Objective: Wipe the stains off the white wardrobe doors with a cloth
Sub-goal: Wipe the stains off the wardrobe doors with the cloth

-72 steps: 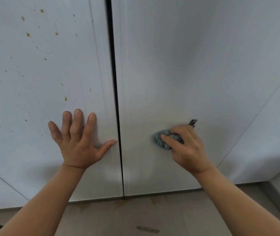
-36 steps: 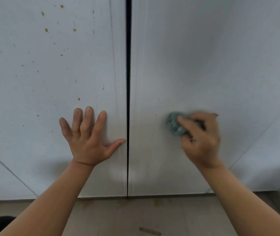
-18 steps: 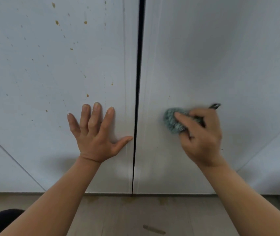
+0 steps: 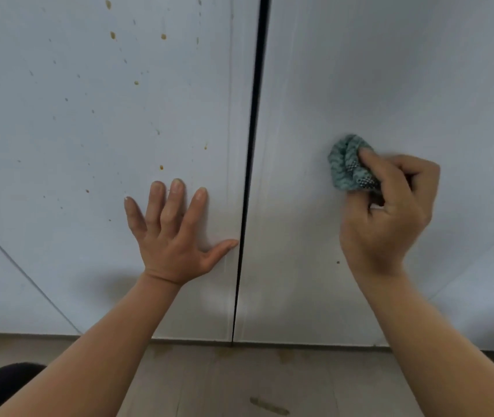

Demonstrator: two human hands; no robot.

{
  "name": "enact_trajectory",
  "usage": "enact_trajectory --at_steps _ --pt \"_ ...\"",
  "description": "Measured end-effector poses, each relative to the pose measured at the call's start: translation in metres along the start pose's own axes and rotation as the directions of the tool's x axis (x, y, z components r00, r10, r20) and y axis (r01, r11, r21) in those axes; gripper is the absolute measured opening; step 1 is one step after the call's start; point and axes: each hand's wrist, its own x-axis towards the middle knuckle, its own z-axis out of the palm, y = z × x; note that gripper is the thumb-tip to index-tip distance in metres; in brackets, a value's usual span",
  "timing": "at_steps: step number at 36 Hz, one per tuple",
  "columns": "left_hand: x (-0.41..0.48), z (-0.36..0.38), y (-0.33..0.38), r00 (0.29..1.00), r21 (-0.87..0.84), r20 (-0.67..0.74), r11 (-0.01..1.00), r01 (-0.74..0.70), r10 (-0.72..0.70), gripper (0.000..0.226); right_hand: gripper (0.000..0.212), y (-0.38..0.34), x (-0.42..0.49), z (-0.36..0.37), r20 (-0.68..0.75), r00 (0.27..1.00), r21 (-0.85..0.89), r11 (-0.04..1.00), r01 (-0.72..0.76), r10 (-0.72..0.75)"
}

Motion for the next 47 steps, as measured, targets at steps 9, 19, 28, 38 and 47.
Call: enact_trajectory --at_steps 9,19,28,38,47 --pt "-0.001 0.000 0.000 1.000 -0.001 -0.005 1.000 -0.004 0.004 0.115 0.015 0.001 -0.075 0.008 0.419 0.859 0.011 0.947 0.320 -0.295" --pt "-0.001 0.000 0.002 1.000 -0.006 -0.002 1.000 0.006 -0.006 0.112 0.021 -0.037 0.001 0.035 0.168 0.942 0.019 0.957 0.291 -0.290" --pt "-0.002 0.003 0.001 1.000 0.001 -0.009 1.000 0.012 -0.012 0.110 0.012 -0.005 -0.089 0.014 0.487 0.784 0.010 0.900 0.435 -0.384" --pt "-0.003 0.002 0.000 1.000 -0.002 -0.005 1.000 0.018 -0.018 0.098 0.013 -0.018 -0.087 0.026 0.364 0.878 -0.037 0.937 0.347 -0.311" --pt "-0.003 0.004 0.000 1.000 0.004 -0.009 1.000 0.008 -0.008 0.094 0.020 -0.015 -0.101 0.013 0.422 0.869 -0.040 0.952 0.304 -0.260"
